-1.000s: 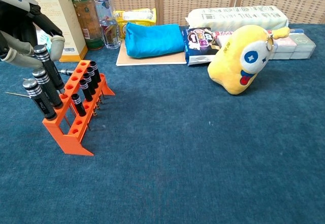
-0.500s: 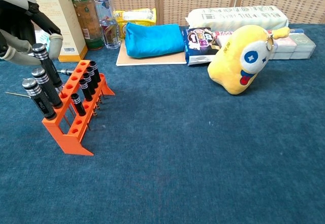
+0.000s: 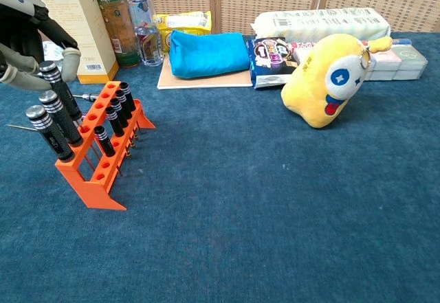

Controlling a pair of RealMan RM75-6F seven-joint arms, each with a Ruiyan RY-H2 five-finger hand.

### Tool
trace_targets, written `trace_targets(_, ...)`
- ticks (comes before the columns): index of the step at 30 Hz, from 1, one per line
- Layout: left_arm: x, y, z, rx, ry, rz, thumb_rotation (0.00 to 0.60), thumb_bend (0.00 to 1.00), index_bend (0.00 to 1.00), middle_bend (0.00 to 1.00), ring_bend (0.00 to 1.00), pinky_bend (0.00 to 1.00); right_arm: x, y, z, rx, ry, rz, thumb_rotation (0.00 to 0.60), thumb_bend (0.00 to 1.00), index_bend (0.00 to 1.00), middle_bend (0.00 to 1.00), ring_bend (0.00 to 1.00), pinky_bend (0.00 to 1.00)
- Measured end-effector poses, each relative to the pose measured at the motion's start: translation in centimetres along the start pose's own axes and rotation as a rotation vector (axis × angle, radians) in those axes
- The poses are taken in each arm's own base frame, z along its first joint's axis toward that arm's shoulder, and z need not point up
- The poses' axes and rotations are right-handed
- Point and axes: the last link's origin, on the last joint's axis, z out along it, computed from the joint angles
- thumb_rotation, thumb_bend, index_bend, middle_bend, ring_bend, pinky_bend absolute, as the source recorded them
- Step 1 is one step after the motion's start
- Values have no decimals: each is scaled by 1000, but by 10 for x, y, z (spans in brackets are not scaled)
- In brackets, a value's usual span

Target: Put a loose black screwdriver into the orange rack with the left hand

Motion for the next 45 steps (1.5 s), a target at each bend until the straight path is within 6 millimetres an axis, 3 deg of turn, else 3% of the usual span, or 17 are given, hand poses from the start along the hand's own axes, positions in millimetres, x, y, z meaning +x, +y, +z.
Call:
trace_targets(27, -4, -1, 3, 25, -19, 40, 600, 415, 522, 1000, 1000, 1000, 1, 0, -1, -1, 2, 7, 600, 3, 117, 0, 0, 0)
trace_targets(35, -5, 1, 2, 26, -30, 51, 600, 413, 317, 1000, 1000, 1000, 2, 0, -1, 0, 2, 9, 600, 5, 117, 0, 0, 0)
trace_targets(45, -3, 3, -1, 20, -25, 46, 600, 411, 306, 1000, 1000, 1000, 2, -1, -1, 2, 0, 12, 600, 7, 117, 0, 0, 0)
